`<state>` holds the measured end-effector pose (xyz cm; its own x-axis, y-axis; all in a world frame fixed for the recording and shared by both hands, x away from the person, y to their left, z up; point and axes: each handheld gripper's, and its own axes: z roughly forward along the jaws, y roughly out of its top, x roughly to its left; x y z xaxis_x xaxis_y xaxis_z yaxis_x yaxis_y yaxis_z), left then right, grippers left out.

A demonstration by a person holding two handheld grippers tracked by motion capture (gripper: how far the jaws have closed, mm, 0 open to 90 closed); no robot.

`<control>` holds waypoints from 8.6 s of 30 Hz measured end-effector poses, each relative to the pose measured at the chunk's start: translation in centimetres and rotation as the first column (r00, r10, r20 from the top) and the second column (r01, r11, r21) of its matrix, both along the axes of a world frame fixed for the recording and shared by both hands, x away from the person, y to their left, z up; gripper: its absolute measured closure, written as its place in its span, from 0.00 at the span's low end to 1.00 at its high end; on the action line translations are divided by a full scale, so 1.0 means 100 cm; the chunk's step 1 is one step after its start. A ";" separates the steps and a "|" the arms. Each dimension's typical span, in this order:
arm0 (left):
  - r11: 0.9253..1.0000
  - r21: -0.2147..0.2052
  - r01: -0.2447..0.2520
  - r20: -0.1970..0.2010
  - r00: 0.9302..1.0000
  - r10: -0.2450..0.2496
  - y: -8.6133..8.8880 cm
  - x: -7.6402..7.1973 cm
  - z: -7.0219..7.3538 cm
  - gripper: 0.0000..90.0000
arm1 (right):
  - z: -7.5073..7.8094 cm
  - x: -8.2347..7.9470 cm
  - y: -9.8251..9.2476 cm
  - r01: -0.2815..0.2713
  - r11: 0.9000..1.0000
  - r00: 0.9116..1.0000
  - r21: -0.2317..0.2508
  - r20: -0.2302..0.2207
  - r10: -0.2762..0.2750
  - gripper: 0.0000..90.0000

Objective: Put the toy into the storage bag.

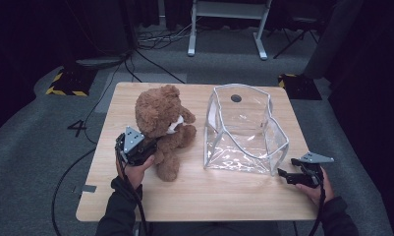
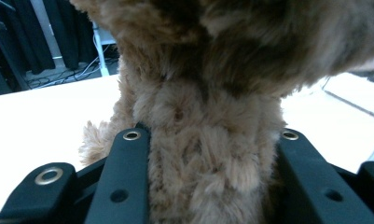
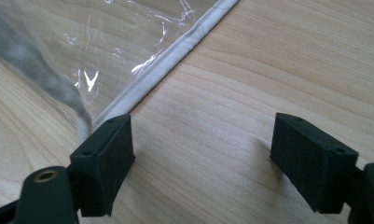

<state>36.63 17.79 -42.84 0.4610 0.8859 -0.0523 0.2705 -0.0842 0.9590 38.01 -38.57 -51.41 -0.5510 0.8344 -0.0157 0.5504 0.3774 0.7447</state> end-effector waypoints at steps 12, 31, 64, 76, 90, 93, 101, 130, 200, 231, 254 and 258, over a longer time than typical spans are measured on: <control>0.999 -0.049 -0.018 0.073 0.997 0.022 -0.003 0.003 0.035 0.72 | 0.000 0.000 0.000 0.000 1.000 1.000 0.000 0.000 0.000 0.24; 0.995 -0.100 0.000 0.143 0.990 0.014 -0.022 0.012 0.088 0.71 | 0.000 -0.001 0.000 -0.010 1.000 1.000 0.000 0.001 0.010 0.24; 0.988 -0.095 0.120 0.224 0.970 -0.097 -0.084 0.025 0.173 0.71 | 0.000 -0.001 0.000 -0.011 1.000 1.000 0.001 0.000 0.011 0.24; 0.983 -0.093 0.158 0.213 0.968 -0.135 -0.126 0.037 0.187 0.71 | 0.000 0.000 0.000 -0.012 1.000 1.000 0.001 0.000 0.012 0.24; 0.983 -0.063 0.170 0.176 0.972 -0.157 -0.182 0.049 0.176 0.71 | 0.000 -0.001 0.000 -0.016 1.000 1.000 0.002 -0.001 0.016 0.24; 0.983 -0.056 0.177 0.165 0.972 -0.166 -0.191 0.053 0.173 0.71 | 0.000 -0.001 0.000 -0.016 1.000 1.000 0.003 -0.001 0.016 0.24; 0.983 -0.034 0.178 0.155 0.973 -0.171 -0.208 0.057 0.164 0.71 | 0.000 -0.001 0.000 -0.018 1.000 1.000 0.002 0.000 0.018 0.24; 0.976 0.101 0.192 0.051 0.979 -0.198 -0.209 0.051 0.123 0.70 | 0.000 -0.001 0.000 -0.018 1.000 1.000 0.002 0.000 0.018 0.24; 0.888 0.319 0.330 -0.331 0.917 -0.222 -0.228 0.078 0.078 0.57 | 0.000 -0.001 0.000 -0.019 1.000 1.000 0.003 -0.001 0.019 0.24; 0.868 0.376 0.325 -0.327 0.923 -0.204 -0.230 0.074 0.084 0.30 | 0.000 -0.002 0.000 -0.017 1.000 1.000 0.004 -0.003 0.017 0.24; 0.866 0.333 0.372 -0.287 0.915 -0.283 -0.212 0.061 0.107 0.22 | 0.000 -0.002 0.000 -0.017 1.000 1.000 0.004 -0.003 0.017 0.24; 0.864 0.333 0.377 -0.291 0.913 -0.286 -0.212 0.061 0.107 0.22 | 0.000 -0.002 0.000 -0.017 1.000 1.000 0.004 -0.003 0.017 0.24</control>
